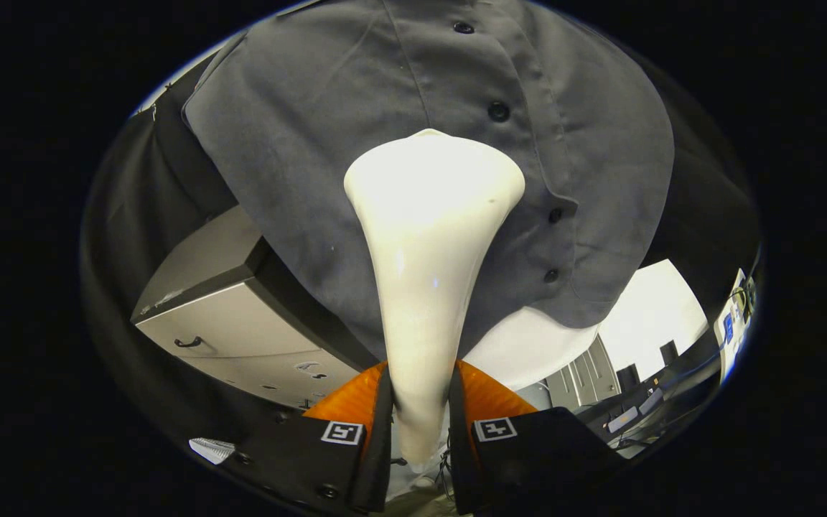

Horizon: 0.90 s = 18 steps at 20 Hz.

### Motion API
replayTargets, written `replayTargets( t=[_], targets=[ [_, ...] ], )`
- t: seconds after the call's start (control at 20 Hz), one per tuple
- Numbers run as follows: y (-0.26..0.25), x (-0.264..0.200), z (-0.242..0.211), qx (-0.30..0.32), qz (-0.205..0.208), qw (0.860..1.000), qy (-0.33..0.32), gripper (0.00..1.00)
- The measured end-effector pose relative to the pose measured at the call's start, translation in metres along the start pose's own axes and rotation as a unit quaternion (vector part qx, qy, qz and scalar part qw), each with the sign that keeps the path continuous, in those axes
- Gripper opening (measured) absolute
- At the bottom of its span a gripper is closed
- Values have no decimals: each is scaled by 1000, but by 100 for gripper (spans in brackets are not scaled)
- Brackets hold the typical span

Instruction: Iron the clothes twice with a garment steamer, once on the left side and once on the right side.

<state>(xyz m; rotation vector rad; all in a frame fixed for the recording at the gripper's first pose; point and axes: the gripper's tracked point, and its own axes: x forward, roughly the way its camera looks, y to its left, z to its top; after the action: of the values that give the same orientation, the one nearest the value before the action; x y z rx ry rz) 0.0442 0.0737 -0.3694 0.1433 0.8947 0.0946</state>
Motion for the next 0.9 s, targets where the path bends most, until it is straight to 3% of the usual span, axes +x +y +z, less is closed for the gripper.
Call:
replayTargets(
  t=[0.4, 0.9],
  targets=[
    [-4, 8, -22, 6, -7, 1000, 17, 42],
    [1, -24, 4, 3, -5, 1000, -21, 42]
  ],
)
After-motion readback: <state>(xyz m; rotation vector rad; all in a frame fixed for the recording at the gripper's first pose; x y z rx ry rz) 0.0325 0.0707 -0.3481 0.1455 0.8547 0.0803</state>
